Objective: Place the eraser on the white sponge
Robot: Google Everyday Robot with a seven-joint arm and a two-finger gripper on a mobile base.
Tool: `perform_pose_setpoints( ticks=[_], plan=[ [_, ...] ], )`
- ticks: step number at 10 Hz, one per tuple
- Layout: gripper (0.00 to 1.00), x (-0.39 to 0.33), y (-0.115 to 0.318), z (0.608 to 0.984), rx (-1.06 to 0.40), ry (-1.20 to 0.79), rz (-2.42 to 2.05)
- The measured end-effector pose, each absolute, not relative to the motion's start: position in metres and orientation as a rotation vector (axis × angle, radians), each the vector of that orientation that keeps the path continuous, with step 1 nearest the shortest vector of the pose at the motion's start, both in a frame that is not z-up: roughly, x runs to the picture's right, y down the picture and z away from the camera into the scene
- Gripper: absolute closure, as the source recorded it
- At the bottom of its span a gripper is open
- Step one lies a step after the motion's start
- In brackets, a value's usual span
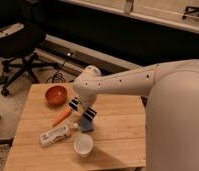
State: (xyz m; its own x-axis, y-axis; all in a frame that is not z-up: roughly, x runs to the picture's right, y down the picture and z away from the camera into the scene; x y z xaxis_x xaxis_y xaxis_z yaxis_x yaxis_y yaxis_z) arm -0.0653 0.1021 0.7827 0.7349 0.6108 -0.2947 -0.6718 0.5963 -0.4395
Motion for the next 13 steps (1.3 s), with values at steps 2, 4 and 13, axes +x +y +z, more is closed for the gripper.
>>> perform_pose_setpoints(
  ticks=[2, 4, 13],
  plan=[
    [1.00, -0.065, 0.113, 0.783, -0.598, 0.132, 0.704],
    [1.00, -0.074, 0.118, 0.784, -0.626, 0.128, 0.668],
    [1.00, -0.070, 0.134, 0.811, -0.649, 0.175, 0.578]
  ],
)
